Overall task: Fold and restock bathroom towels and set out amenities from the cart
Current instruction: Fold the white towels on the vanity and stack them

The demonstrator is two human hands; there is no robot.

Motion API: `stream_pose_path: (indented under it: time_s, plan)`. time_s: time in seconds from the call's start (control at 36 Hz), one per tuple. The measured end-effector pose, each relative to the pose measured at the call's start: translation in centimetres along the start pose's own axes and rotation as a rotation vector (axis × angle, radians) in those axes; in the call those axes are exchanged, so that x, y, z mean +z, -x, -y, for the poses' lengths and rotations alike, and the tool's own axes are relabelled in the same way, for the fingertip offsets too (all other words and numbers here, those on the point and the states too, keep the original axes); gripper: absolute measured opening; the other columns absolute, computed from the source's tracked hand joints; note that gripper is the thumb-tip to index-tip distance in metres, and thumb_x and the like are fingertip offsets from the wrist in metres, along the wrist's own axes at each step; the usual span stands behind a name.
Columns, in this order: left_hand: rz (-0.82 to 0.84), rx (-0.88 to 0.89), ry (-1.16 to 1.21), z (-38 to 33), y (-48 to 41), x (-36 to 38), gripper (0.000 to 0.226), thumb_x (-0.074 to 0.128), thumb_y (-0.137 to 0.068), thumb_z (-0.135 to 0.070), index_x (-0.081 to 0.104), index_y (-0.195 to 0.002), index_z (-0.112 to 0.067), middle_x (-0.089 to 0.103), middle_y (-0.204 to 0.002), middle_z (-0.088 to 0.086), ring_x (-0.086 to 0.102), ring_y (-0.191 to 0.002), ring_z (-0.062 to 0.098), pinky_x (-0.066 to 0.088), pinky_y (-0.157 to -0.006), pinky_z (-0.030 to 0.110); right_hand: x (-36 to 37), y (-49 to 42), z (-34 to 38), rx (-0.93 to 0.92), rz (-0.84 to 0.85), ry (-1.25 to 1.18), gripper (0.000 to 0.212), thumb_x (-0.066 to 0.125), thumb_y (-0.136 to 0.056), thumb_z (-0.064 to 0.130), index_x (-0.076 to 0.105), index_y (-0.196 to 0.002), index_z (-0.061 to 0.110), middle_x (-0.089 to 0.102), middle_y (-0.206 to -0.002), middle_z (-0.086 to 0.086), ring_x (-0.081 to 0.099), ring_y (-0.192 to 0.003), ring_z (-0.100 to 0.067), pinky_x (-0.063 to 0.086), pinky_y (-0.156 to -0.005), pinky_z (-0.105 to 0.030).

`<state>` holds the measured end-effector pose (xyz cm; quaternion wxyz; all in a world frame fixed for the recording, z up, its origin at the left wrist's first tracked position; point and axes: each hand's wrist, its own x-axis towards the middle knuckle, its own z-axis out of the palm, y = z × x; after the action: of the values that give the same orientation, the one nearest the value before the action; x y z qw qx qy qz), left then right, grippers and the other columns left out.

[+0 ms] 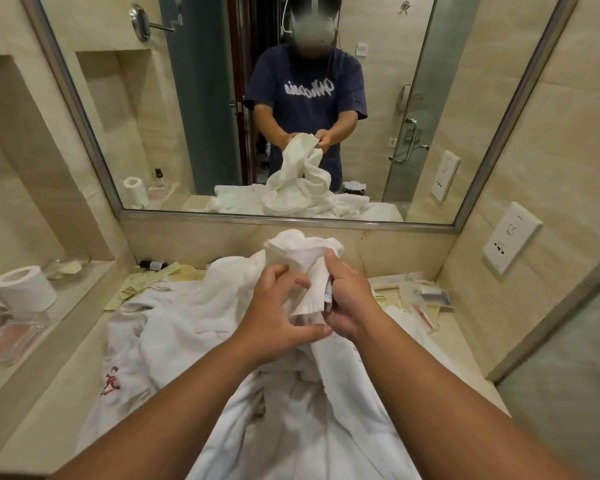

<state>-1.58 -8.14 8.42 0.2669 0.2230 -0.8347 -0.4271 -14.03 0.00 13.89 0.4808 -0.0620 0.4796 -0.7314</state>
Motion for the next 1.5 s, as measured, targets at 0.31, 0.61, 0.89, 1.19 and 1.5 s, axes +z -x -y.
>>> stream_pose_path:
  time_s: [0.31, 0.61, 0.89, 1.19, 1.5]
  plan:
    - [-0.285, -0.116, 0.153, -0.9, 0.6, -0.7, 0.054, 0.059, -0.102, -0.04, 0.041, -0.059, -0.014, 0.032, -0.051, -0.013, 0.029, -0.049, 0.007, 0.025, -0.05, 0.025, -0.8, 0.1, -0.7, -0.159, 0.062, 0.085, 0.029, 0.047, -0.101, 0.003, 0.074, -0.112, 0.003, 0.066, -0.086, -0.012, 0.06, -0.066, -0.018, 0.056, -0.066, -0.032]
    - [-0.225, -0.283, 0.548, -1.8, 0.4, -2.0, 0.065, 0.052, -0.099, -0.058, 0.067, -0.099, 0.006, 0.061, -0.081, 0.027, 0.056, -0.077, 0.028, 0.046, -0.07, 0.042, -0.9, 0.7, -1.0, -0.477, 0.112, 0.643, 0.002, 0.078, -0.09, 0.01, 0.076, -0.09, 0.009, 0.075, -0.081, -0.015, 0.069, -0.074, -0.021, 0.06, -0.078, -0.04]
    - [-0.064, -0.217, 0.464, -2.3, 0.6, -1.6, 0.04, 0.042, -0.11, -0.032, 0.076, -0.101, -0.012, 0.077, -0.093, 0.009, 0.07, -0.085, 0.015, 0.057, -0.073, 0.027, 0.0, 0.4, -1.5, -0.505, 0.036, 0.677, 0.017, 0.071, -0.096, 0.018, 0.073, -0.084, 0.006, 0.071, -0.068, -0.006, 0.064, -0.063, -0.014, 0.056, -0.067, -0.032]
    - [-0.077, -0.122, 0.252, -2.0, 0.1, -1.6, 0.021, 0.057, -0.105, -0.026, 0.078, -0.101, -0.023, 0.078, -0.093, -0.004, 0.072, -0.091, 0.015, 0.058, -0.083, 0.041, 0.0, 0.3, -1.5, -0.466, 0.029, 0.591, 0.023, 0.074, -0.095, 0.024, 0.074, -0.078, 0.009, 0.071, -0.069, -0.011, 0.064, -0.064, -0.019, 0.057, -0.068, -0.037]
    - [-0.137, -0.449, 0.641, -2.4, 0.0, -2.8, 0.034, 0.046, -0.108, -0.006, 0.064, -0.08, -0.013, 0.071, -0.073, 0.0, 0.066, -0.068, 0.016, 0.054, -0.063, 0.027, -1.3, -3.7, -0.1, -0.308, -0.249, 0.78, 0.029, 0.07, -0.083, 0.053, 0.058, -0.09, 0.027, 0.066, -0.096, 0.001, 0.058, -0.074, -0.017, 0.048, -0.067, -0.032]
